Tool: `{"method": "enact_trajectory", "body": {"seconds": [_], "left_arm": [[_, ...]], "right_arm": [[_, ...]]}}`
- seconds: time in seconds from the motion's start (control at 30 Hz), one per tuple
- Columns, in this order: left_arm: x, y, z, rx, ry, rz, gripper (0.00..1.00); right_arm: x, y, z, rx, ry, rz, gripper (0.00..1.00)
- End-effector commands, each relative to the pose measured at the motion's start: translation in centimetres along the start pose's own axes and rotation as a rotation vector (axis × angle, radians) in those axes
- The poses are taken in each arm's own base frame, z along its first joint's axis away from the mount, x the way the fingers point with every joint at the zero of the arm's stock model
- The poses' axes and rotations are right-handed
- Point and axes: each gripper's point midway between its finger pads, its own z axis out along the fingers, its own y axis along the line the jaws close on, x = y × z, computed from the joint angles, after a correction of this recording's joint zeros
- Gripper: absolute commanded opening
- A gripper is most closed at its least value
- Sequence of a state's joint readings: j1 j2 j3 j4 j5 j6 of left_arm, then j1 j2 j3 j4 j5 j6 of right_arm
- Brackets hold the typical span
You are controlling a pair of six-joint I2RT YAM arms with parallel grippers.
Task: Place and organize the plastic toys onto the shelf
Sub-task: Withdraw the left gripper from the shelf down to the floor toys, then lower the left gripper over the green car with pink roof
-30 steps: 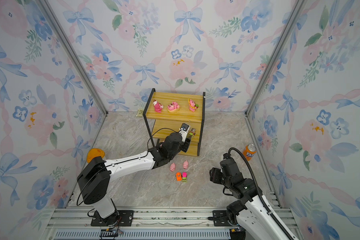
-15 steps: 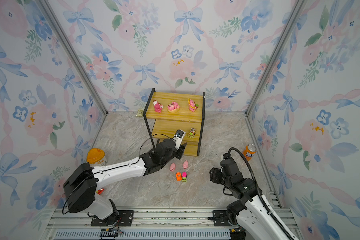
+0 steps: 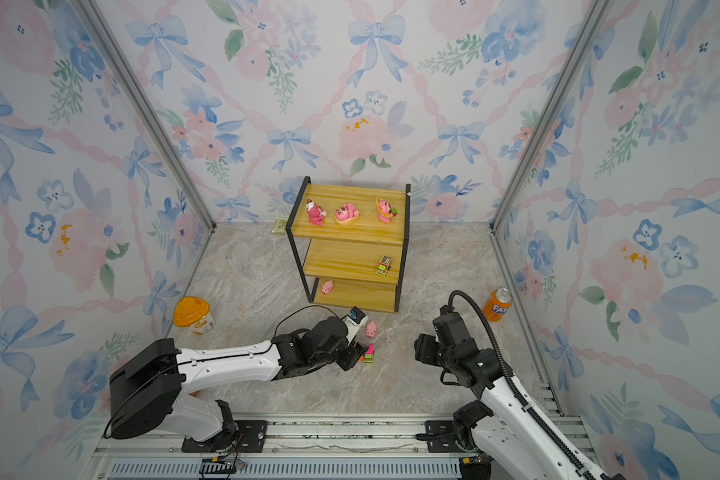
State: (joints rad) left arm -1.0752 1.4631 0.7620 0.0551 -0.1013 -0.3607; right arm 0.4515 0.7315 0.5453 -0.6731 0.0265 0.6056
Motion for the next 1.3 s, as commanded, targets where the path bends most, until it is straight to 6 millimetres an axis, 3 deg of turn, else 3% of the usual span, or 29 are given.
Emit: {"method": "enact_trajectory", "body": {"seconds": [0.0,0.3,0.43,0.67,0.93,1.13,1.27], "left_arm": [[1.3,-1.5,1.0,0.052,0.047,-0.065,0.52],[3.2,-2.8,3.0,0.035,0.105,-0.16,0.54],[3.4,-2.5,3.1,-0.017,0.09,-0.191,0.67],[3.6,-2.5,4.4,-0.049,0.088,-0.215,0.6],[3.7,-2.0,5.1,-0.082,0.087,-0.211,0.61],[4.4,-1.8,5.5,-0.094,0.107,-0.214,0.45],[4.9,-2.0,5.8,-0.085,0.124,-0.211,0.45]], "right_arm": [[0.3,0.2,0.4,-0.021,0.009,0.018,0.65],[0.9,0.0,0.3,-0.03,0.004,0.013,0.65],[1.2,-0.2,0.3,-0.032,0.007,0.012,0.65],[1.5,-0.4,0.2,-0.034,0.003,0.013,0.66],[1.5,-0.9,-0.2,-0.024,-0.015,0.013,0.66],[1.6,-0.9,-0.1,-0.019,-0.009,0.013,0.66],[1.6,-0.7,0.1,-0.023,-0.003,0.013,0.66]]}}
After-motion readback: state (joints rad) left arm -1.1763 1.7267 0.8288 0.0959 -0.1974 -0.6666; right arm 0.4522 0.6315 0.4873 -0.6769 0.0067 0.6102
